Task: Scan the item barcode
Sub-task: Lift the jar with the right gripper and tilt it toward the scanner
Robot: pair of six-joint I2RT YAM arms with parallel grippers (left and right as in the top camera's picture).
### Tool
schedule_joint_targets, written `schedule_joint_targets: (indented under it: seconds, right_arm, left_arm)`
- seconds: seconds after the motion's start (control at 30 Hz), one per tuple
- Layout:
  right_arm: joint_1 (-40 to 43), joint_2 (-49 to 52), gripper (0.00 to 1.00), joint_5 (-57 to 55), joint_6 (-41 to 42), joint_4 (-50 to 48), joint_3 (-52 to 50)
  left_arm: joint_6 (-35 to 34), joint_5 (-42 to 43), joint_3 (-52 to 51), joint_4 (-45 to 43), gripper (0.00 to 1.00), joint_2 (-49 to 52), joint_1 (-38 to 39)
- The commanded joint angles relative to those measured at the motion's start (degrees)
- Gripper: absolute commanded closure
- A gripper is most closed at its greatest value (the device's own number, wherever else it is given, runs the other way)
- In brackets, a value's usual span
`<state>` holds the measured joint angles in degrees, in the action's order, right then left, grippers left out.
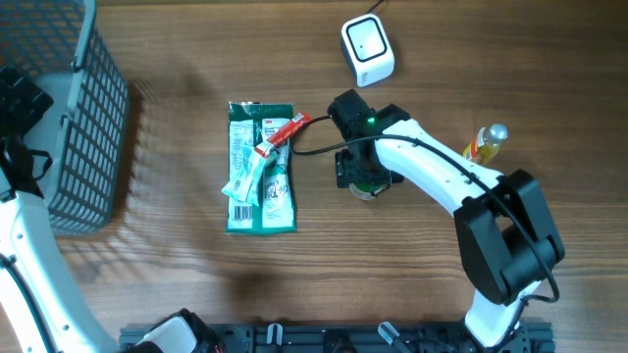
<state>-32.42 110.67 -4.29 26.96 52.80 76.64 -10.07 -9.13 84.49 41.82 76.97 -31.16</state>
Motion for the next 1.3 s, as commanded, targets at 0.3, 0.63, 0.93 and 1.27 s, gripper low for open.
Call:
schedule_joint_targets:
  seconds: [0.3,0.63,0.93,1.27]
  right_arm:
    - [0.3,0.9,0.46,0.3,0.0,-1.2,-1.7]
    - [6.9,-1.2,0.64,21.8,0.0,10.9,12.3]
    - [12.6,-2.2,0.62,56.1,9.7,22.6,12.7]
    - [12.6,-2.2,0.56,66.1,14.3,27.2,12.7]
  left_arm:
    - [1.0,0.3,0.3,-0.2,0.00,-0.1,-0.2]
    - [1.0,0.3,0.3,-0.1,0.00,-0.1,-0.2]
    - [1.0,0.3,0.3,-0.2,0.00,-0.1,-0.2]
    - [1.0,0.3,0.3,-0.2,0.00,-0.1,-0.2]
